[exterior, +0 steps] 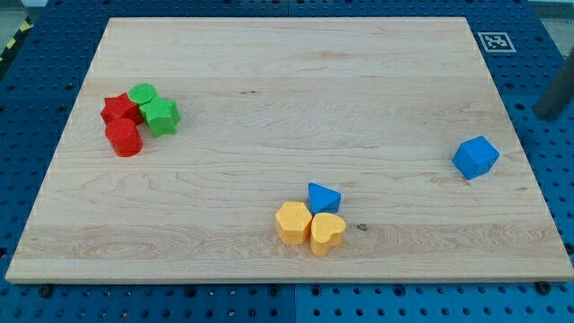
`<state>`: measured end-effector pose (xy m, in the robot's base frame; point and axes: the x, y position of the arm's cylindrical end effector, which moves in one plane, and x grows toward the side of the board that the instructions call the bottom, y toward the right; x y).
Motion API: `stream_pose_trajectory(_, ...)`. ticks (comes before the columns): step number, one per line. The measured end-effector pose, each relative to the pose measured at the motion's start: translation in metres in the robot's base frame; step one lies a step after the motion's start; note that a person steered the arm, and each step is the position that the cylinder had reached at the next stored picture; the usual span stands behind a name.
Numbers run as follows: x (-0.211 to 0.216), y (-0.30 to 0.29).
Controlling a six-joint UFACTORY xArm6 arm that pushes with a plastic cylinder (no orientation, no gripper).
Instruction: Push the blue cube closer to the group of blocks
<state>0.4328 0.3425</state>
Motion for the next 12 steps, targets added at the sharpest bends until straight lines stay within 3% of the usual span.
stream_pose_trajectory(1, 0.061, -0.033)
stream_pose_trajectory(2, 0.074, -0.045)
stream_pose_trajectory(3, 0.071, -0.05)
stream_pose_trajectory(6, 0.064, -0.142)
stream_pose_trajectory(10, 0.042, -0.132)
stream_pose_trajectory(12, 0.032, -0.177)
